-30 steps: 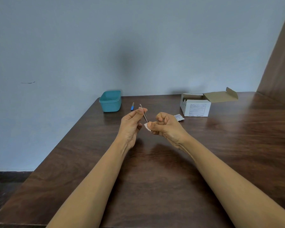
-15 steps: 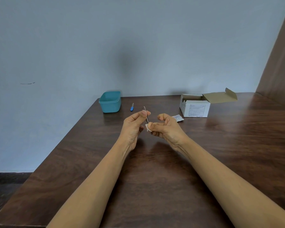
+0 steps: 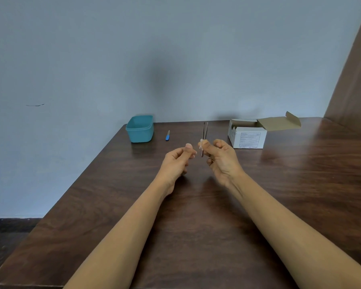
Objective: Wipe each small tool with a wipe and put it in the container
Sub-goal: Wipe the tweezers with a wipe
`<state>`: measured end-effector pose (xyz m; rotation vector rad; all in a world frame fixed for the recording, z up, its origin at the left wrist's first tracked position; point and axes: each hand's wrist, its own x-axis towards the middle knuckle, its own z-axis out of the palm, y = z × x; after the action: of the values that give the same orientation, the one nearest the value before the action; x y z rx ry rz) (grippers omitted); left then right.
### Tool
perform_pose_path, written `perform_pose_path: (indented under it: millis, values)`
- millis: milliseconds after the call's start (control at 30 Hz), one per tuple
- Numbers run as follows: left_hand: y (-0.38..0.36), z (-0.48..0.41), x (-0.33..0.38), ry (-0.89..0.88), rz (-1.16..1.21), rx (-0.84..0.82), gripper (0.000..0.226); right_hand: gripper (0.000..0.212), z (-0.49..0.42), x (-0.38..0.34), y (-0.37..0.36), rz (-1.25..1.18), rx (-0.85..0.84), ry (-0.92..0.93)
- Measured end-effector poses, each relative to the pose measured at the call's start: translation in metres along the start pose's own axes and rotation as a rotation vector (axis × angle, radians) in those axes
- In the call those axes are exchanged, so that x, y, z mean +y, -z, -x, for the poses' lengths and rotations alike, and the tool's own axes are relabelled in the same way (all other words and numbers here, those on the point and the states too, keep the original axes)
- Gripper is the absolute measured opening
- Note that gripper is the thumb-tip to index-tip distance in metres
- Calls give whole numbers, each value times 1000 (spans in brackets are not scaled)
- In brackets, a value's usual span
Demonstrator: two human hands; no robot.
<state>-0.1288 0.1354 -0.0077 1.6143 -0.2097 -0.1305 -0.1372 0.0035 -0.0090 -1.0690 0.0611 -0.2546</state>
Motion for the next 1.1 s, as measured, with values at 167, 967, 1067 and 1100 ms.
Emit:
perform_pose_path:
  millis: [167, 967, 1067, 1100]
  values:
    - [-4, 3, -1, -14, -64, -109, 24, 40, -3, 3, 1, -55, 48, -18]
    - [-6, -4, -6, -174, -165, -87, 18, 17, -22, 10, 15, -234, -19, -216]
    - [-6, -4, -6, -174, -171, -93, 17, 16, -22, 8, 13, -262, -8, -203]
    - [-6, -4, -6, -172, -172, -100, 18, 13, -21, 7, 12, -269, 2, -200]
